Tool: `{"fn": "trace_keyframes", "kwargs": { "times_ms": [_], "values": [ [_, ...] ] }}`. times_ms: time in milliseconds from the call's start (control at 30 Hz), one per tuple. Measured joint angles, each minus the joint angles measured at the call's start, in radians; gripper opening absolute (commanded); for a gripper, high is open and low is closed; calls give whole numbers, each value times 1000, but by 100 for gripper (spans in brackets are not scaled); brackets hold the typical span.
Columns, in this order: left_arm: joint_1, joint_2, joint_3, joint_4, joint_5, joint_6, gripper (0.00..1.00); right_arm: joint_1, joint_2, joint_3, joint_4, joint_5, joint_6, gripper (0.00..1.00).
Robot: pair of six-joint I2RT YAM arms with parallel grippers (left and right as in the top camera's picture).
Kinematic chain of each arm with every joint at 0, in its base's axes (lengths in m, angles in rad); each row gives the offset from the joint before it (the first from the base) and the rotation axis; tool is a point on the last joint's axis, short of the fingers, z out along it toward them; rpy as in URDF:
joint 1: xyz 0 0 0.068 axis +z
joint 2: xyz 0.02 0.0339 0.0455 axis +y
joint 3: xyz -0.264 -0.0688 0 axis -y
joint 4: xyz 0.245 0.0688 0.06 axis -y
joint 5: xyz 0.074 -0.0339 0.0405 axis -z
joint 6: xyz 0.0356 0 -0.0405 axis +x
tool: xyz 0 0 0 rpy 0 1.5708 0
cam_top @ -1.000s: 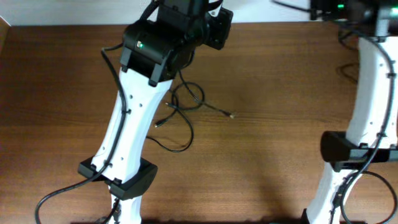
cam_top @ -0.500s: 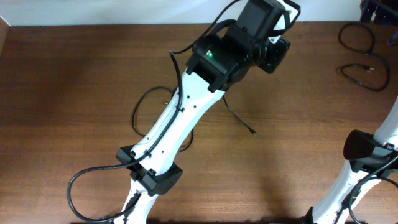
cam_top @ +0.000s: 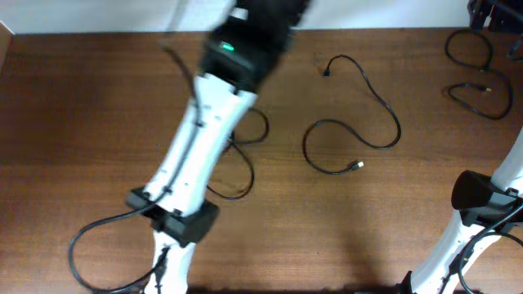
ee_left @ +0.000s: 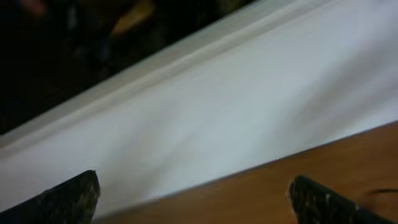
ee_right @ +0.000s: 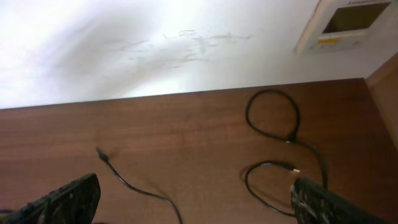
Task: Untangle cables
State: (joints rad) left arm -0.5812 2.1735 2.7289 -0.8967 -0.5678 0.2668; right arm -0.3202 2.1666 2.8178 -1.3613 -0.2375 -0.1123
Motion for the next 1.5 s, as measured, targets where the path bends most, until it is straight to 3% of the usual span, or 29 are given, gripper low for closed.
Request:
{"fn": "trace_keyframes", "kwargs": {
  "times_ms": [67, 100, 133, 167, 200, 233, 300, 400, 567, 667, 800, 1000, 1067, 1133, 1233, 1500],
  "values": [
    [143, -184, -262, 79, 20, 4, 99, 1, 0, 0, 0, -23, 0, 97],
    [186, -369, -537, 216, 26, 7, 99, 8, 0, 0, -7, -27, 0, 97],
    [219, -532, -760, 249, 28, 8, 99, 15, 0, 0, -10, -29, 0, 97],
    [231, -618, -894, 357, 32, 9, 99, 34, 0, -1, -11, -30, 0, 97],
    [238, -702, -1059, 340, 32, 4, 99, 56, 0, -2, -14, -31, -3, 96],
    [240, -697, -1097, 293, 38, -24, 99, 95, 0, -2, -12, -31, -16, 96],
    [248, -645, -1137, 122, 63, -142, 99, 201, 0, -3, -13, -30, -57, 97],
    [277, -622, -1143, 75, 71, -241, 99, 355, 10, -49, 10, 40, -102, 97],
    [310, -622, -1142, 19, 71, -265, 99, 397, 97, -535, 139, 194, -134, 97],
    [310, -622, -1142, 21, 71, -265, 99, 398, 101, -733, 200, 195, -118, 97],
    [310, -622, -1142, 8, 71, -265, 99, 398, 101, -769, 15, 158, -98, 96],
    [310, -622, -1143, -26, 71, -266, 99, 409, 101, -771, -49, 60, -119, 96],
    [310, -622, -1143, -27, 71, -266, 99, 444, 101, -774, 7, 43, -208, 96],
    [310, -622, -1143, -29, 71, -268, 99, 483, 101, -774, 83, 21, -475, 96],
    [310, -623, -1142, -32, 71, -268, 99, 492, 101, -789, 185, -24, -636, 96],
    [310, -623, -1142, -74, 71, -268, 99, 418, 101, -1044, 377, -19, -710, 95]
  ]
}}
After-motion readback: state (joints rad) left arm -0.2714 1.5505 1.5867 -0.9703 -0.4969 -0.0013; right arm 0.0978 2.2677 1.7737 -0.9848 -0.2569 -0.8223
